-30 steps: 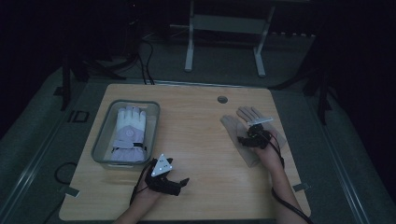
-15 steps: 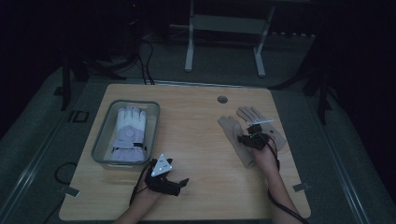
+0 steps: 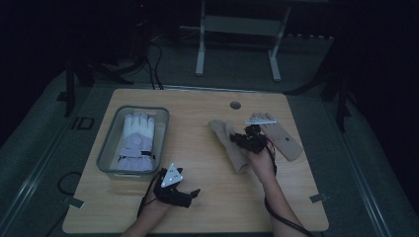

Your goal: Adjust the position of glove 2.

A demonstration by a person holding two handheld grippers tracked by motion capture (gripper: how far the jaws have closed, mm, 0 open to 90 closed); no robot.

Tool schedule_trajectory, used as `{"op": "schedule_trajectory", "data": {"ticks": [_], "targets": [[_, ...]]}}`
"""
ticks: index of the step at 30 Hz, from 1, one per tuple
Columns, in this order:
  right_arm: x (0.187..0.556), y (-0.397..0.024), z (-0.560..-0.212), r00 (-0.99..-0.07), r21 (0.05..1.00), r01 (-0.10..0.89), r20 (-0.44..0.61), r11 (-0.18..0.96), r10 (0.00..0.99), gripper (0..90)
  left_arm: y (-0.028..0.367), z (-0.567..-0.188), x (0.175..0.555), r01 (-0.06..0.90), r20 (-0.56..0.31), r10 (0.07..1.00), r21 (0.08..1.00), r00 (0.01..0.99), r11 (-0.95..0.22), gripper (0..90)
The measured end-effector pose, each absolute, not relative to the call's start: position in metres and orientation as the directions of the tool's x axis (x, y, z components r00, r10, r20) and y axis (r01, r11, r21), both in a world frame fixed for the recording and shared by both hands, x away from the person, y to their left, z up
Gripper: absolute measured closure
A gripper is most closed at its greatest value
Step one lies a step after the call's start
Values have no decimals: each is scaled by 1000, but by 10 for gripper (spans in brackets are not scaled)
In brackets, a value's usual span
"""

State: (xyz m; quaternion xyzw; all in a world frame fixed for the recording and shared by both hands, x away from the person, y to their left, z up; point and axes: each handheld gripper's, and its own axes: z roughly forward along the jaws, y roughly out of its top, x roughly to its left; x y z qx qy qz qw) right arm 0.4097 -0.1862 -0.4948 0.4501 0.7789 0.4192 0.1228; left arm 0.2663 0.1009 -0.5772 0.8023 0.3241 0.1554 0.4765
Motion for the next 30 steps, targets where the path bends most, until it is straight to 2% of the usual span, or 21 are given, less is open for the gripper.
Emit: {"op": "schedule_trajectory", "data": {"ticks": [3,5,9,12,16,25,30], "targets": [[408,-175,-488,-545,802,565,186,194,818,797,101,-577,266,368,-57,669,868,741,-334,24],[407,-169,-488,-500,817,556,180,154,847,797,101,-577,265,365,-55,671,870,740,-332,24],[409,-159,-503,-367,788,613,220,57,904,790,101,-577,264,357,-41,672,871,739,-339,24],[413,-152,-522,-321,728,683,237,51,917,769,100,-577,264,353,-36,670,870,741,-344,24],[415,-146,-543,-318,661,746,242,84,917,609,101,-577,264,358,-42,670,869,741,-341,24],[402,-148,-550,-369,644,754,251,131,895,562,100,-577,265,359,-43,671,869,740,-340,24],[390,-150,-549,-407,643,745,227,178,885,480,101,-577,265,366,-53,673,869,738,-332,24]]}}
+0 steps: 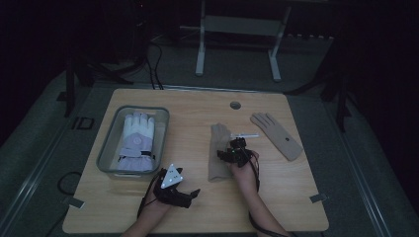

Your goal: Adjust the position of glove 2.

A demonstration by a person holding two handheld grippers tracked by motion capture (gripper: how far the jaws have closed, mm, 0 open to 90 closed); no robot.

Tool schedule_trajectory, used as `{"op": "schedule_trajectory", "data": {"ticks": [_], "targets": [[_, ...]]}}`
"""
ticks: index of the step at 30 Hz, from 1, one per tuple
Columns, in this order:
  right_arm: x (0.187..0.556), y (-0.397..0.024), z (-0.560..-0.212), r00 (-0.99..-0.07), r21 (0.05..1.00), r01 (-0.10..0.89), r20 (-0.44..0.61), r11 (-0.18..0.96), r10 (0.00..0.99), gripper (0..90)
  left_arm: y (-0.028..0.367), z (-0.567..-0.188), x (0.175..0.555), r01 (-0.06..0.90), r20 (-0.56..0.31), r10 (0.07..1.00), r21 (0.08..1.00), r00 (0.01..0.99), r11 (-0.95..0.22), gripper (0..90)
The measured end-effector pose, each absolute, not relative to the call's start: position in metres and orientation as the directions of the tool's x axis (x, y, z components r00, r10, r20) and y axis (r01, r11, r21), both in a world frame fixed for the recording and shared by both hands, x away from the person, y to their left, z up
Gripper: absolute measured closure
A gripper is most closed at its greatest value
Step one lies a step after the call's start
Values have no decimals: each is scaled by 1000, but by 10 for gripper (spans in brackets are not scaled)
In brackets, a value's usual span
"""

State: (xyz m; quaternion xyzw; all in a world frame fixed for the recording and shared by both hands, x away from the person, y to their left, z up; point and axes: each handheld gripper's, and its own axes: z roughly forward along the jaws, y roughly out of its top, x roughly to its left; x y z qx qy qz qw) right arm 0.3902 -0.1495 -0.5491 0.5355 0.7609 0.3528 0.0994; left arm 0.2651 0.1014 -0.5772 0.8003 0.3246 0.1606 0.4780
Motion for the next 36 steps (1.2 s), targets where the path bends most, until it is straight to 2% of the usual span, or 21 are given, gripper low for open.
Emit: {"op": "schedule_trajectory", "data": {"ticks": [3,13,20,25,31,33,36], "targets": [[386,-151,-545,-426,658,724,190,207,885,434,101,-577,265,366,-51,674,869,737,-334,24],[384,-177,-519,-527,729,636,171,252,833,457,100,-577,265,361,-45,668,868,742,-342,24],[385,-211,-503,-583,766,552,72,329,809,472,100,-577,265,366,-48,671,866,740,-342,25],[389,-244,-493,-556,771,550,52,321,829,490,101,-577,266,375,-61,673,866,737,-331,24],[399,-285,-486,-480,773,562,13,295,877,501,100,-577,266,373,-52,675,863,736,-340,25],[404,-297,-485,-449,771,554,-40,313,893,499,100,-577,266,376,-53,675,862,736,-342,25],[412,-314,-486,-412,763,566,-67,313,909,494,100,-577,266,375,-54,673,862,737,-341,25]]}}
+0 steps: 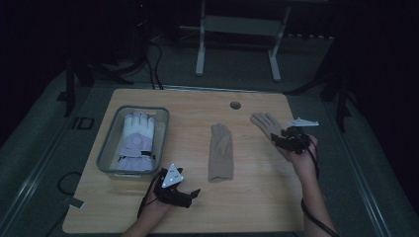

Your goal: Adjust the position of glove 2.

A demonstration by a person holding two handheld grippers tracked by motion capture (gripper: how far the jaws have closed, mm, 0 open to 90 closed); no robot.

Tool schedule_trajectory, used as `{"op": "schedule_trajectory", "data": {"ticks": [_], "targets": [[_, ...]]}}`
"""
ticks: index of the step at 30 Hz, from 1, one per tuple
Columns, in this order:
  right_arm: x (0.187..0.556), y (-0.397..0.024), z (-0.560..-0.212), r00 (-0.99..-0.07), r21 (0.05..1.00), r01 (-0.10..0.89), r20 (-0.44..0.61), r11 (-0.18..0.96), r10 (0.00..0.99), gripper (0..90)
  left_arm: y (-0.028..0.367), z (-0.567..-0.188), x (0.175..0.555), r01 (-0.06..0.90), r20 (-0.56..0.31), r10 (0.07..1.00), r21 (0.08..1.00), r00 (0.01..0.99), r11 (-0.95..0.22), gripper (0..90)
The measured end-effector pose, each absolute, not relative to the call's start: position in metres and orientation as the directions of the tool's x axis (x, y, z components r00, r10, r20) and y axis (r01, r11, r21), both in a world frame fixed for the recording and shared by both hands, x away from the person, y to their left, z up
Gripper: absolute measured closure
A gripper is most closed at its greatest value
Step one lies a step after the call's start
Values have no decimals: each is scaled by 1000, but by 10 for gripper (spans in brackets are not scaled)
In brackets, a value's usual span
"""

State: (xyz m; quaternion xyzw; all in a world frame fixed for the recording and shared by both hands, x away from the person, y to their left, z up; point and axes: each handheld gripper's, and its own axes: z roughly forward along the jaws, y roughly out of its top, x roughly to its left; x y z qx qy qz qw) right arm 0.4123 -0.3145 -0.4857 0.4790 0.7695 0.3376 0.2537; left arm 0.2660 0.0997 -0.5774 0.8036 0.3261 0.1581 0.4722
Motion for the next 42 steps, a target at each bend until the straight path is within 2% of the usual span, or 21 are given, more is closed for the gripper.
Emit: {"op": "schedule_trajectory", "data": {"ticks": [6,12,18,21,23,25,28,32,33,37,42], "targets": [[432,-334,-495,-392,757,582,-57,296,918,489,100,-577,266,374,-54,673,863,738,-340,25],[452,-337,-508,-421,727,591,-92,350,902,487,100,-577,266,376,-57,672,863,738,-339,25],[474,-342,-522,-404,704,634,-54,322,913,489,100,-577,267,380,-61,673,861,737,-338,25],[482,-341,-528,-401,675,648,-90,352,912,490,100,-577,267,382,-62,674,860,736,-338,25],[487,-340,-533,-402,657,644,-144,391,904,451,101,-577,267,382,-62,676,861,735,-336,25],[492,-342,-540,-409,632,671,-119,387,905,452,101,-577,267,383,-63,675,861,735,-336,25],[494,-346,-543,-387,646,691,-47,324,921,510,101,-577,267,386,-67,675,860,735,-335,25],[489,-342,-541,-380,639,702,-39,315,924,748,101,-577,268,388,-68,676,859,734,-335,25],[488,-340,-541,-359,635,713,-32,296,933,773,101,-577,268,389,-69,676,859,733,-334,25],[479,-332,-539,-297,648,731,23,212,955,818,101,-577,267,388,-72,678,861,731,-328,25],[457,-320,-532,-271,690,705,48,164,961,823,102,-577,268,394,-80,678,861,731,-323,25]]}}
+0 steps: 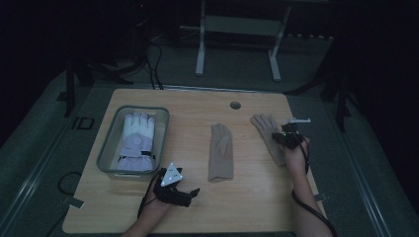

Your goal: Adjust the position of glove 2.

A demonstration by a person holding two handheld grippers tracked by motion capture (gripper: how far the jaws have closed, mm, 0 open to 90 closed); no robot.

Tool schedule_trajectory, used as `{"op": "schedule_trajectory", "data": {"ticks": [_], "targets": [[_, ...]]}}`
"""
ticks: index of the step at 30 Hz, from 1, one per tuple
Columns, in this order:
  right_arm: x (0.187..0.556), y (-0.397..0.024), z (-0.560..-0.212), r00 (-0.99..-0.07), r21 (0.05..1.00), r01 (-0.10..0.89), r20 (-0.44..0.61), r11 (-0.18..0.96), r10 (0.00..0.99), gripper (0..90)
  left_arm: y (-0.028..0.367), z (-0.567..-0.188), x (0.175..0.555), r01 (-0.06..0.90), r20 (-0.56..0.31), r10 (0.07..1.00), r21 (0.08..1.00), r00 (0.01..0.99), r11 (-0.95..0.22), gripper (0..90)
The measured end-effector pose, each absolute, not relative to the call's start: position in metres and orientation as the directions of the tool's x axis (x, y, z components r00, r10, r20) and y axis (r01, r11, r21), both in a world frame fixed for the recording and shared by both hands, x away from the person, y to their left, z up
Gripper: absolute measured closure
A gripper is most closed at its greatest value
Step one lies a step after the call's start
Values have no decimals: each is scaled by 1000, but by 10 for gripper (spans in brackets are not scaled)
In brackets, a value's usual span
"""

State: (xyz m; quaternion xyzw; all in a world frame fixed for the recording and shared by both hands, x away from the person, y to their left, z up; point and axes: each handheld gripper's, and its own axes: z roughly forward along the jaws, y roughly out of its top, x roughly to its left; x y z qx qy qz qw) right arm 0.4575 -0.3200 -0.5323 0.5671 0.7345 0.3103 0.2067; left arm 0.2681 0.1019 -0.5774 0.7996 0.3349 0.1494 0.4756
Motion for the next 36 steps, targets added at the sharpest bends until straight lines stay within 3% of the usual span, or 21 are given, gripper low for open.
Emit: {"op": "schedule_trajectory", "data": {"ticks": [11,19,26,32,36], "targets": [[403,-301,-510,-213,751,655,85,78,973,823,101,-577,267,386,-71,680,864,730,-325,25],[375,-301,-525,-165,706,704,61,74,984,808,100,-577,266,378,-59,676,863,735,-336,25],[370,-303,-548,-189,672,733,48,108,981,734,101,-577,266,378,-60,675,863,735,-335,25],[368,-301,-547,-241,671,731,83,124,967,584,100,-577,266,380,-62,674,862,736,-336,25],[364,-301,-547,-273,669,731,111,131,956,566,100,-577,266,378,-59,674,862,737,-339,25]]}}
